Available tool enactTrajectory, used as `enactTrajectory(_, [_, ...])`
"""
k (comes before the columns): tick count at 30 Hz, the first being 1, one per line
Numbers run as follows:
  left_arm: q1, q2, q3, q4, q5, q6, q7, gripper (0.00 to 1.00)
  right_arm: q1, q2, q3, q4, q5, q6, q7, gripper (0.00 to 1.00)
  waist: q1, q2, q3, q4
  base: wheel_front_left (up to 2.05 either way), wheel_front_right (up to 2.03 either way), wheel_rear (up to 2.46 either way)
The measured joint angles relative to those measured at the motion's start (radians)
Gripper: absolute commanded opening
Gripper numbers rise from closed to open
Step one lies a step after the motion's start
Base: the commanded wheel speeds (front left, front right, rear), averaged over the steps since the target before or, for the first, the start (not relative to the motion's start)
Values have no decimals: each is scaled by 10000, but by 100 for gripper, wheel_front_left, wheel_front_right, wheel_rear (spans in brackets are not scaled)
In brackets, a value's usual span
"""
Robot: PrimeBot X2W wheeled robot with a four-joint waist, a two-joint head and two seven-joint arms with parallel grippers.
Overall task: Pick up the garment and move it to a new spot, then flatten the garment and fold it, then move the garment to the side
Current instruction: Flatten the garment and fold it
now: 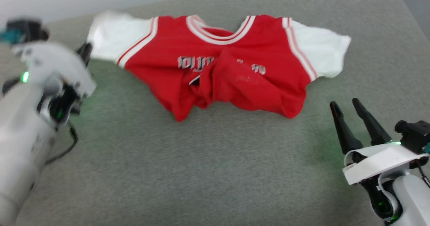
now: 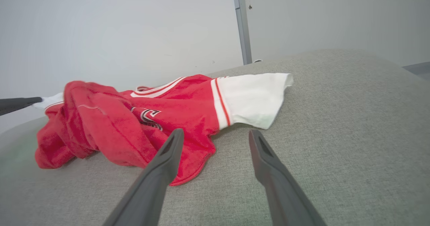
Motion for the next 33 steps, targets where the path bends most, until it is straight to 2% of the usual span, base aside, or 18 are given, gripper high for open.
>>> enactTrajectory(4, [1313,589,454,-681,-554,355,-629,0,172,-207,-215,-261,-6,0,190,100,0,0,-232,431,0,0,0])
enactTrajectory(8, [2300,932,803,-1618,-1028,744,-1106,0,202,-380,-470,-539,-58,0,403,100,0,0,-354,781,0,0,0])
enactTrajectory(14, [3089,1400,825,-3277,-1055,1507,-1331,0,358,-631,-826,-859,-198,0,769,100,0,0,-393,1108,0,0,0])
enactTrajectory(15, [3144,1452,815,-3511,-1053,1613,-1337,10,356,-665,-859,-892,-238,0,844,100,0,0,-393,1143,0,0,0])
enactTrajectory(16, [3196,1507,786,-3789,-1028,1707,-1377,31,347,-708,-861,-940,-255,0,930,100,0,0,-395,1175,0,0,0])
enactTrajectory(17, [3251,1584,754,-4006,-949,1779,-1425,61,329,-754,-849,-972,-301,0,1011,100,0,0,-400,1202,0,0,0])
enactTrajectory(18, [3317,1670,692,-4268,-823,1835,-1509,100,292,-821,-821,-1022,-351,-2,1103,100,0,0,-408,1231,0,0,0])
enactTrajectory(23, [3684,1900,546,-5567,-301,1950,-2173,100,-283,-1383,-263,-1296,-669,-2,1684,100,0,0,-417,1439,0,0,0])
enactTrajectory(27, [4255,1814,575,-6556,508,2456,-2686,100,-988,-2011,280,-1356,-650,0,2366,100,0,0,-371,1736,0,0,0])
enactTrajectory(29, [4575,1599,876,-7043,1018,2813,-2771,100,-1468,-2366,497,-1306,-433,0,2769,100,0,0,-322,1929,0,0,0])
enactTrajectory(33, [5593,675,2422,-8178,2619,3507,-2807,100,-2661,-3085,1014,-936,205,0,3766,100,0,0,-162,2375,0,0,0])
